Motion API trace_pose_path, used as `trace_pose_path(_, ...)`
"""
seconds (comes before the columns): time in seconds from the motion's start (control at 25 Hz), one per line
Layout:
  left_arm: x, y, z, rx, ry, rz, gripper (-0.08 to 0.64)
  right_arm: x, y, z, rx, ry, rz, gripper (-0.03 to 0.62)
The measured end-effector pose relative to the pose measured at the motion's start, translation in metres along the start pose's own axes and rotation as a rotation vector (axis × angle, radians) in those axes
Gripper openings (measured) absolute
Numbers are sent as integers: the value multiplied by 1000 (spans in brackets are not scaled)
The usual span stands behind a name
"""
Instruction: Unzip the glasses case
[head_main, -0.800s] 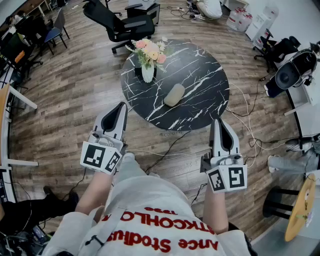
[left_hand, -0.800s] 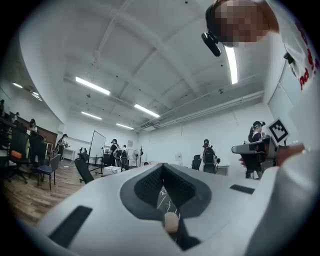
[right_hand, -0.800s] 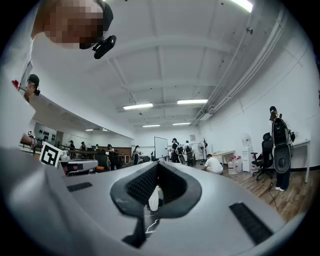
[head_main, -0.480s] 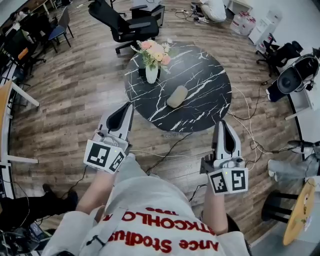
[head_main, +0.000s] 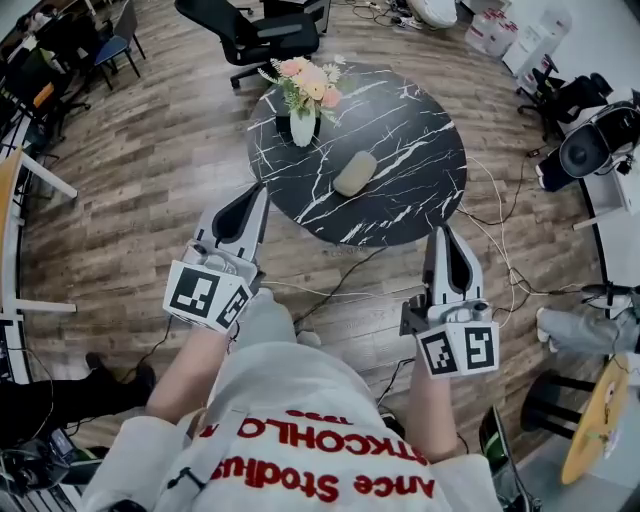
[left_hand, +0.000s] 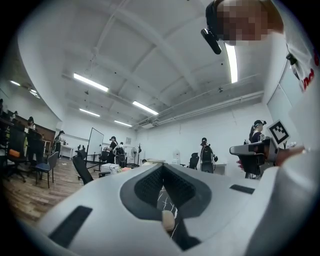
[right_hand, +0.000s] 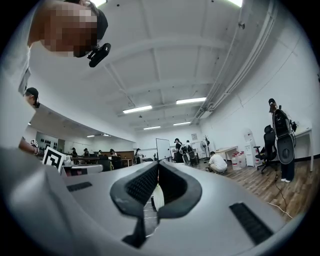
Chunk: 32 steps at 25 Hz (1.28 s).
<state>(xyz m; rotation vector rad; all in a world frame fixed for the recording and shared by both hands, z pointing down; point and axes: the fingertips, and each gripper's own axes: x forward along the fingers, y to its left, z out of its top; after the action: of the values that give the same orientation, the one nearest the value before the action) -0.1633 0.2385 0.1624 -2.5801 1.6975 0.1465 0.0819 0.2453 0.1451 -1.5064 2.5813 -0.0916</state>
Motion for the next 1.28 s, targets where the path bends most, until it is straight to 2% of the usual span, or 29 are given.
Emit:
trace_pose_path(0.2,20,-3,-10,-12,18,-24,2,11,-10,-12,17,20,-6,15)
trace_pose_path(0.44,75,3,-32,-28,31,-74,2,38,-42,-24,5,56,-48,15)
trace_pose_path(0.72,156,22,-48,0,33,-152,2,111,-85,-32,-3,91,-85,15)
trace_pose_path(0.84,181,27,-60,-21,43,-200,2,146,-94,-41,-6,111,-88,15)
trace_pose_path(1.04,208,24,-90,-41,97,-298,2,179,-108,-57,-10,149,-109,15)
trace_pose_path(1.2,220,22,-116,-71,152,-326,2,187,-128,-72,-1,187,-127,15)
trace_pose_path(1.28,224,20,-128,-84,180,-328,2,191,-138,-79,-25,210,-129,15)
